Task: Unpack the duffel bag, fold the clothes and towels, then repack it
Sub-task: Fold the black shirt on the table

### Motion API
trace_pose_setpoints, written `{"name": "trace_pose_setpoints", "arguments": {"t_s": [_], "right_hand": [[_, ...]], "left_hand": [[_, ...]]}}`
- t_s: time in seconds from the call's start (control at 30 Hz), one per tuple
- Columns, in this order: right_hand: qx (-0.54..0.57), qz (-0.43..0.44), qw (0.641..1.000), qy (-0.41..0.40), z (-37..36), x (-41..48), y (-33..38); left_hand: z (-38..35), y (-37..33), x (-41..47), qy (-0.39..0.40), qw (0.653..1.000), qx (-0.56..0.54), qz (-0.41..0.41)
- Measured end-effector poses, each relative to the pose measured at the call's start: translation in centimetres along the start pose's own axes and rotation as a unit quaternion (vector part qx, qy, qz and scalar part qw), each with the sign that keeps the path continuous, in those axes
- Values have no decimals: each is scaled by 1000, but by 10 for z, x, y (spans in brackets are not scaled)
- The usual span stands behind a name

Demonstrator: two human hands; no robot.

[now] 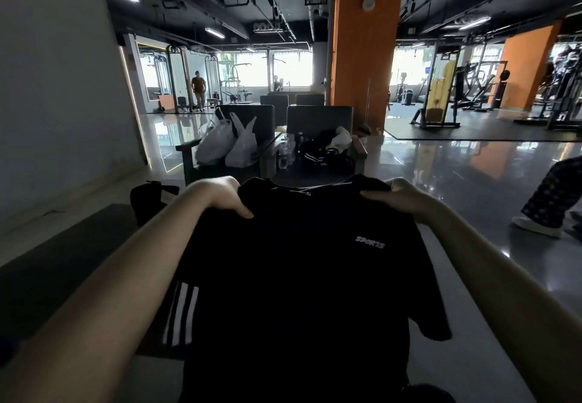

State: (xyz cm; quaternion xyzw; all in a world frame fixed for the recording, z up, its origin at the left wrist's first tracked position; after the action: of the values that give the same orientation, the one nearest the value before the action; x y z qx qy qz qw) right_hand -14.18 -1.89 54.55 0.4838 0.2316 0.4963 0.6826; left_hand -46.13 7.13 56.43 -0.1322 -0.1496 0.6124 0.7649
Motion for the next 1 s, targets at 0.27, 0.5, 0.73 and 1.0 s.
{"name": "trace_pose_setpoints", "arguments": {"t_s": [0.27,0.5,0.73,1.0], "right_hand": [[-36,25,997,-56,-48,51,-68],[-148,11,981,-125,-75,83,-110],[-221,-22,959,-174,-97,110,-146],[-498,35,845,-194,-116,168,-168]], "left_hand": [[-66,43,50,-93,994,-39,38],[-114,77,77,77,988,-117,61],[-144,107,125,-56,995,-43,72],[-174,99,189,-170,924,344,-7]]}}
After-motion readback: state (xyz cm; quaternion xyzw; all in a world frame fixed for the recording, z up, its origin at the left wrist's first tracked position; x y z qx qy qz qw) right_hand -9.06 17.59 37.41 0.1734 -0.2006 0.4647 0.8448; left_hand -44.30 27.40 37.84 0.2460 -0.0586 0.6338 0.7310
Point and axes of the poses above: each hand's wrist, its own x-axis towards the middle knuckle, its own z-axis out of the back of the hand, y = z × x, the point moved 4 cm from there along x, towards the middle knuckle, and after that the axes turned 15 degrees about -y, right-handed, at the moved point
